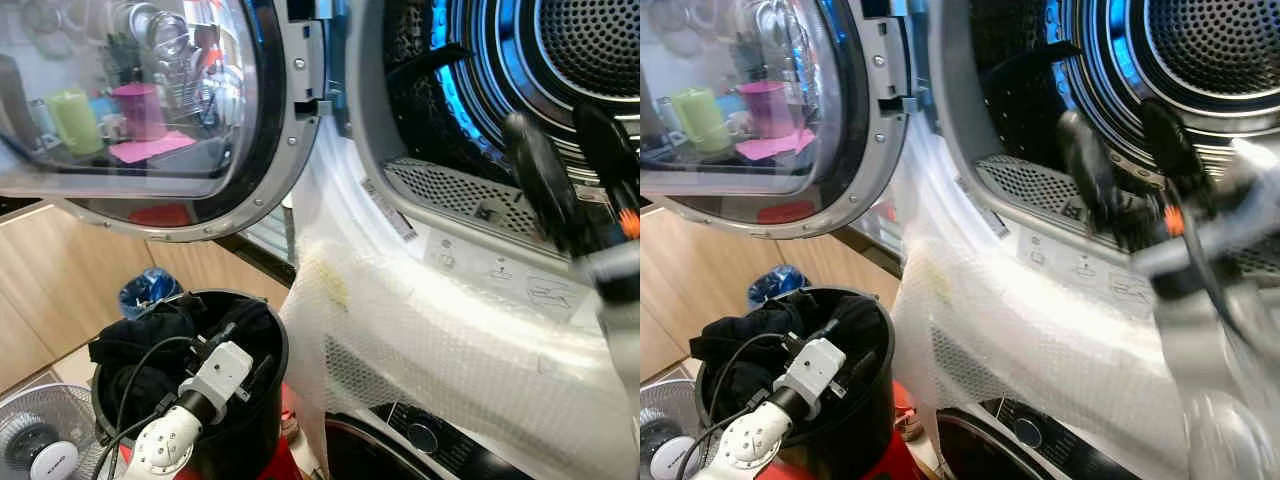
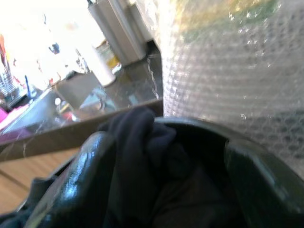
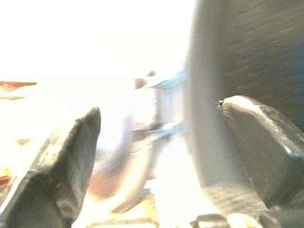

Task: Clothes washing

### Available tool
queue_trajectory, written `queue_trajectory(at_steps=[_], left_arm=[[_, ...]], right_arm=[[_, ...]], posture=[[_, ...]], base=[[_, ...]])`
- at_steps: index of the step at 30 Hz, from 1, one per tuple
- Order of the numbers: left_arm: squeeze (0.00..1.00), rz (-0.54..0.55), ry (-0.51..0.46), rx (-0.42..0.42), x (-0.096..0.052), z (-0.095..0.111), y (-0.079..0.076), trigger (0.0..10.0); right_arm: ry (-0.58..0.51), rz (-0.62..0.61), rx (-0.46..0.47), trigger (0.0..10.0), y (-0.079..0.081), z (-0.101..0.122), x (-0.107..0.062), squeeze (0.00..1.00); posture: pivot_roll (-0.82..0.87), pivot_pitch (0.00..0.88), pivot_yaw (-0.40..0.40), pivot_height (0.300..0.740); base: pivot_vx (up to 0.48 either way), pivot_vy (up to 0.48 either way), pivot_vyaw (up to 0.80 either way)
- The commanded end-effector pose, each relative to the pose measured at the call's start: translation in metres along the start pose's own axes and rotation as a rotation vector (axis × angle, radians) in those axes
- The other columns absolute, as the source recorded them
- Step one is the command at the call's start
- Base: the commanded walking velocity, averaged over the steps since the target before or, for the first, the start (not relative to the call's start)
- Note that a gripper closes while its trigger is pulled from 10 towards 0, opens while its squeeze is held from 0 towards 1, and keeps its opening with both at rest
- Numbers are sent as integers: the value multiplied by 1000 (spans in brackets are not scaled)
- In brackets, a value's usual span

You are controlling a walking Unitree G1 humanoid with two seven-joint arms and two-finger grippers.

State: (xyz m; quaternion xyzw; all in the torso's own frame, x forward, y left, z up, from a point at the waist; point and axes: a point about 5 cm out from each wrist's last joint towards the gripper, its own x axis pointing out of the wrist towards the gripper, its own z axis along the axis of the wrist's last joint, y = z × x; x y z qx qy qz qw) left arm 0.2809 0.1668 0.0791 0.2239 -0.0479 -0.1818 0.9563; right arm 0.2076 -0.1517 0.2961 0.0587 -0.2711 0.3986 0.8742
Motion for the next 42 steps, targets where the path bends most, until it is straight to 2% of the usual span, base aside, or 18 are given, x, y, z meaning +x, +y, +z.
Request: queue_trajectory(at_steps=[1,5,6,8,9,12,16,19,20,22,28,33,34,35,39,40,41,42], left_arm=[[0,3,4,3,-3,0,4,10000],[0,-13,5,-8,-4,1,5,10000],[0,-54,7,-10,-5,2,2,10000],[0,-65,7,-17,-6,2,1,10000],[0,-80,7,-25,-8,3,1,10000],[0,-52,16,-44,-11,3,6,10000],[0,-47,16,-43,-12,6,16,10000],[0,-59,21,-57,-13,7,17,10000],[0,-54,17,-49,-13,11,22,10000],[0,-27,12,-27,-12,15,30,10000],[0,35,38,-42,-13,15,52,10000],[0,46,50,-10,-15,16,66,10000],[0,99,63,19,-14,16,78,10000],[0,111,77,-37,-11,14,86,10000],[0,-32,89,-216,-4,11,78,10000],[78,-107,90,-255,-1,12,74,10000],[922,-129,97,-237,0,12,74,10000],[1000,-157,118,-252,2,11,74,10000]], right_arm=[[76,149,67,10000,21,-12,-5,0],[159,216,164,10000,34,-31,-22,0],[292,231,253,10000,40,-59,-39,0],[374,239,298,10000,45,-76,-51,0],[505,236,362,10000,53,-105,-75,0],[615,131,434,10000,54,-137,-100,0],[701,-156,590,10000,46,-191,-148,0],[743,-264,593,10000,42,-208,-163,0],[830,-481,547,10000,34,-234,-186,0],[877,-646,527,10000,30,-249,-201,0],[970,-893,532,10000,37,-272,-228,0],[1021,-916,541,10000,47,-282,-235,0],[1015,-940,540,10000,47,-284,-235,0],[1004,-962,542,10000,47,-285,-235,0],[998,-1002,541,10000,45,-287,-234,0],[981,-1035,535,10000,42,-288,-233,0],[966,-1050,540,10000,41,-288,-232,0],[953,-1063,542,10000,40,-288,-231,0]], posture=[[134,20,10,740],[142,22,0,740],[150,24,-7,740],[150,24,-7,740],[160,23,-10,740],[164,25,-12,740],[186,23,-19,740],[198,23,-20,740],[206,24,-17,740],[214,24,-20,740],[237,24,-24,740],[243,23,-25,740],[243,24,-26,740],[244,21,-24,740],[238,22,-23,740],[234,21,-21,740],[232,20,-21,740],[232,20,-21,740]], base=[[0,0,0],[0,0,0],[0,0,0],[0,0,0],[0,0,0],[0,0,0],[0,0,0],[0,0,0],[0,0,0],[0,0,0],[0,0,0],[0,0,0],[0,0,0],[0,0,0],[0,0,0],[0,0,0],[0,0,0],[0,0,0]])
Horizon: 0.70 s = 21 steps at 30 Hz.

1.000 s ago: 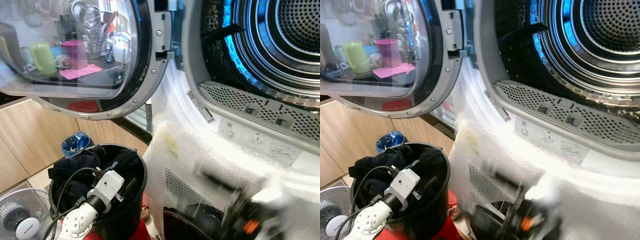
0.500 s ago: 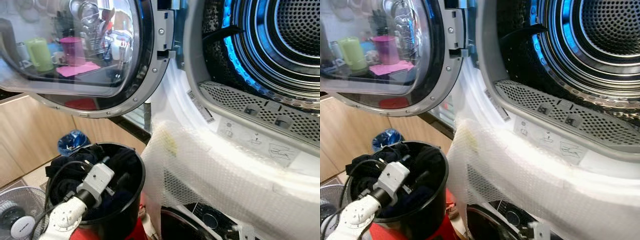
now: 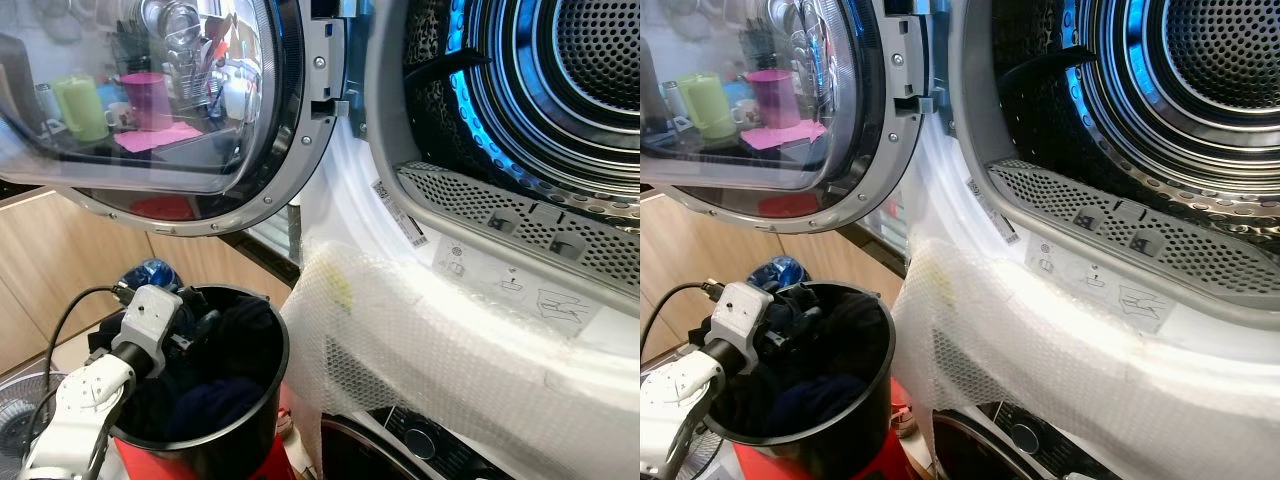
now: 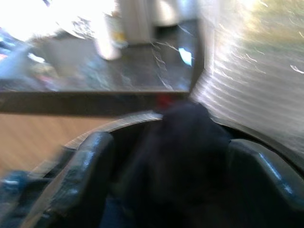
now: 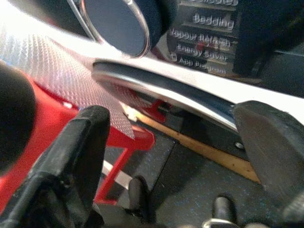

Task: Clothes washing

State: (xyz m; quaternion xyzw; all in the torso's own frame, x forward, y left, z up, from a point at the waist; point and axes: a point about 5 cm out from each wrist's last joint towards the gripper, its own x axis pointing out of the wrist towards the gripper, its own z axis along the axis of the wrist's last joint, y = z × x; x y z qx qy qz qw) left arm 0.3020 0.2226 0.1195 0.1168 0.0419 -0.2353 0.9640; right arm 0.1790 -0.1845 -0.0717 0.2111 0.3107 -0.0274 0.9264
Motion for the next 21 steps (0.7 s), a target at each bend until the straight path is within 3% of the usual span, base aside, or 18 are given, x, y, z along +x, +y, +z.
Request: queue_trajectory(at_steps=[1,6,8,15,21], left_arm=[[1000,-30,16,-13,2,3,3,10000],[1000,-151,89,-1,8,3,10,10000],[1000,-248,102,-21,19,8,9,10000],[1000,-317,174,54,51,15,8,10000],[1000,-297,224,112,62,18,9,10000]], right_arm=[[-12,-22,18,10000,-3,0,-1,0],[-9,-18,14,10000,0,0,2,0],[-12,-17,16,10000,2,1,4,0],[-14,1,-4,10000,5,6,7,0],[-28,-16,6,10000,1,7,6,0]], posture=[[232,20,-21,740],[231,16,-24,740],[234,9,-28,740],[230,0,-43,740],[215,0,-43,740]], base=[[0,0,0],[0,0,0],[0,0,0],[0,0,0],[0,0,0]])
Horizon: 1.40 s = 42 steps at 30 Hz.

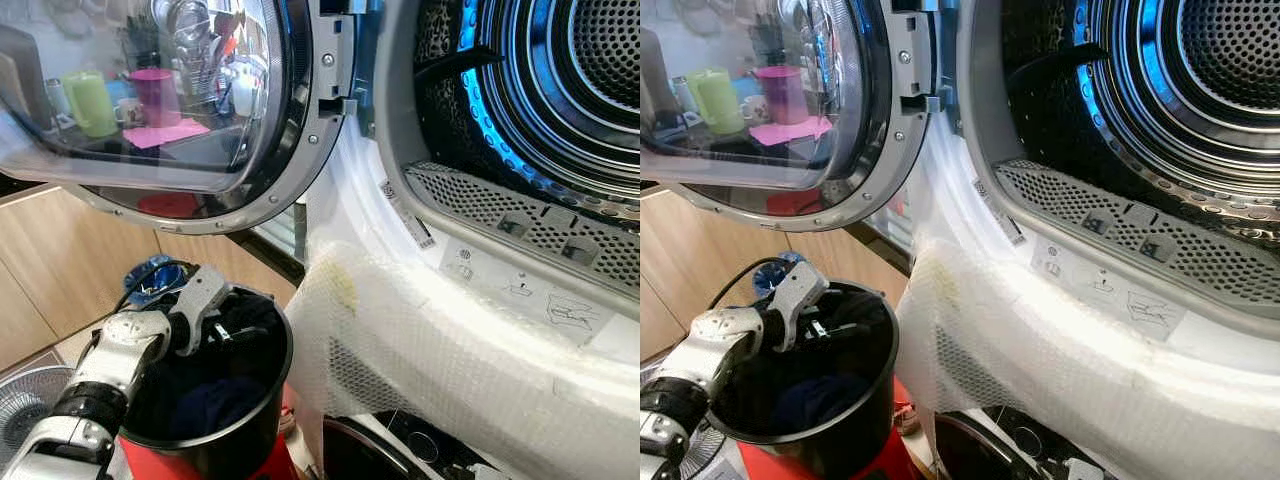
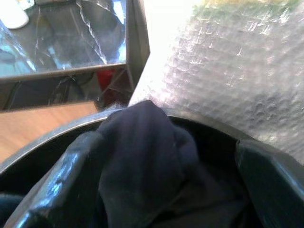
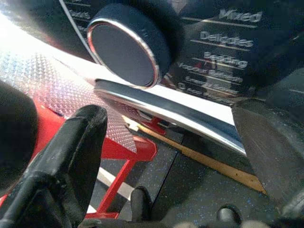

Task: Clothes washing

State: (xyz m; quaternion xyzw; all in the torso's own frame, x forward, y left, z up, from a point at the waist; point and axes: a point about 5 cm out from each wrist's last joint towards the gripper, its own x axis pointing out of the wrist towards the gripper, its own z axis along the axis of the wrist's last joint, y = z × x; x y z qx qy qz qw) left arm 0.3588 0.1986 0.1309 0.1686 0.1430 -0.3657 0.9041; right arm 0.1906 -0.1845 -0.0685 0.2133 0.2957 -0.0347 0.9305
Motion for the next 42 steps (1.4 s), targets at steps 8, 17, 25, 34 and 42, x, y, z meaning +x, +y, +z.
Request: queue_trajectory(at_steps=[8,17,25,34,42], left_arm=[[0,0,104,75,7,-5,2,10000],[0,126,140,121,8,-3,11,10000],[0,148,137,75,16,-9,4,10000],[0,181,138,20,20,-10,3,10000],[0,244,143,-7,24,-8,3,0]], right_arm=[[4,-17,-9,10000,-7,-1,-3,0],[-7,-16,-27,10000,-13,4,-5,0],[-21,-18,-59,10000,-20,9,-6,0],[-50,-30,-77,10000,-28,13,-11,0],[-65,-41,-88,10000,-37,11,-18,0]], posture=[[195,0,-50,740],[178,0,-53,740],[152,0,-66,740],[119,0,-98,740],[67,32,-125,740]], base=[[0,0,0],[0,0,0],[0,0,0],[0,0,0],[0,0,0]])
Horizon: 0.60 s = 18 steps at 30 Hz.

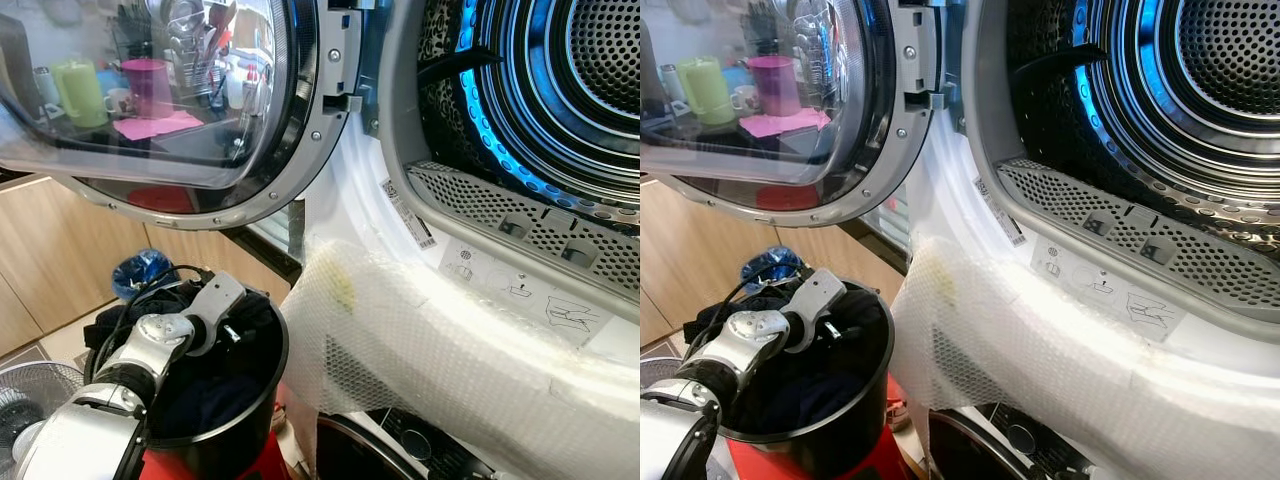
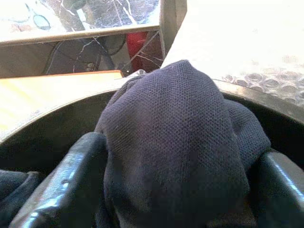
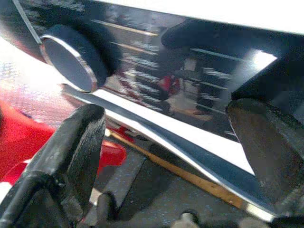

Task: Clothes washing

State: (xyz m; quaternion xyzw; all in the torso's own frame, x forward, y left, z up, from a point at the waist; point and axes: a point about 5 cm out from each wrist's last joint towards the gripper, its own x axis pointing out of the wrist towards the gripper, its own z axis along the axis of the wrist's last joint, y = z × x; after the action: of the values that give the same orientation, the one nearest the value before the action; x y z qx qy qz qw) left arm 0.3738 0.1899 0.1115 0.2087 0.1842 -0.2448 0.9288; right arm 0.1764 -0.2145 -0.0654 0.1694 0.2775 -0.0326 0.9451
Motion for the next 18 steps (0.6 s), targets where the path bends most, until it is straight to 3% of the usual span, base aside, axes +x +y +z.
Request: queue_trajectory(at_steps=[1,10,18], left_arm=[[0,15,3,-10,1,4,1,0],[0,4,-12,-28,5,7,-5,0],[0,6,-35,-28,3,8,-1,0]], right_arm=[[-23,-31,-1,10000,-10,4,-4,0],[-15,-34,-19,10000,-15,3,-8,0],[-15,-20,-16,10000,-8,2,-5,0]], posture=[[62,34,-128,740],[59,34,-141,740],[65,22,-123,740]], base=[[0,0,0],[0,0,0],[0,0,0]])
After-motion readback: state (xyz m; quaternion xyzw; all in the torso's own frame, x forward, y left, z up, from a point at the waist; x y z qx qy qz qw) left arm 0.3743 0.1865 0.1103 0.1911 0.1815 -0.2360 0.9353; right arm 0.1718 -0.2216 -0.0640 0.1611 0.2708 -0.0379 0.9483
